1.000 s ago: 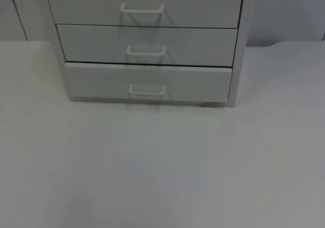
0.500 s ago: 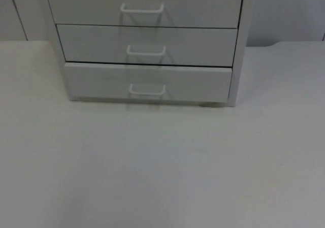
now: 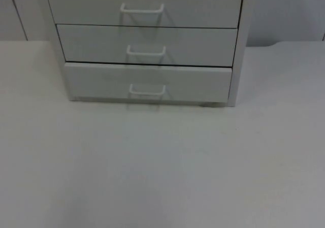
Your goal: Open the drawer with the left hand, place the block into the drawer with the right hand, then close the drawer with the left hand.
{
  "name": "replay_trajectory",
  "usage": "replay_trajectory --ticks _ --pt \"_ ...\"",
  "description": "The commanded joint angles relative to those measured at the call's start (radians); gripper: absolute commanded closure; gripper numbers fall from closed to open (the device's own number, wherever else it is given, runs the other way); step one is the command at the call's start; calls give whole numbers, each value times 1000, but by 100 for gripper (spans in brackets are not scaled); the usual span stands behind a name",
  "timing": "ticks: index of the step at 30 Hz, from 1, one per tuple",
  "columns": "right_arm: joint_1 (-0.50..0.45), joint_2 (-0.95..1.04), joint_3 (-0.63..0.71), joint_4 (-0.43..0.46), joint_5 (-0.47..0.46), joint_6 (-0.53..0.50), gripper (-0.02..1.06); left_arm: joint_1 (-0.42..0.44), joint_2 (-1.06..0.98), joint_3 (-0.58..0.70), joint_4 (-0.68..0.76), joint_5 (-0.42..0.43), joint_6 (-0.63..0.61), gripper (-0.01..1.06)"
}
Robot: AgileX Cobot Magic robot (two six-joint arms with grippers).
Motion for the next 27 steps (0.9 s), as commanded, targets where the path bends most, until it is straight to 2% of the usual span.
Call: replay_trajectory --ticks 1,10,14,19,20,25,27 --pt "-1 -3 0 -3 -14 1 0 1 -5 5 3 1 -5 0" --pt "-1 -3 0 -3 -14 1 0 3 -5 5 3 1 -5 0" --pt "-1 -3 0 -1 -14 1 0 59 -5 5 5 1 -2 0" --pt "-1 -3 0 -1 -14 1 0 268 -5 5 5 1 -2 0" --pt "-1 -3 0 -1 -14 1 0 268 -5 5 5 1 -2 0" --pt "-1 -3 0 -1 -14 1 0 413 -5 5 5 1 -2 0" --pt "-1 -3 0 -1 -14 1 0 432 -5 5 5 1 -2 0"
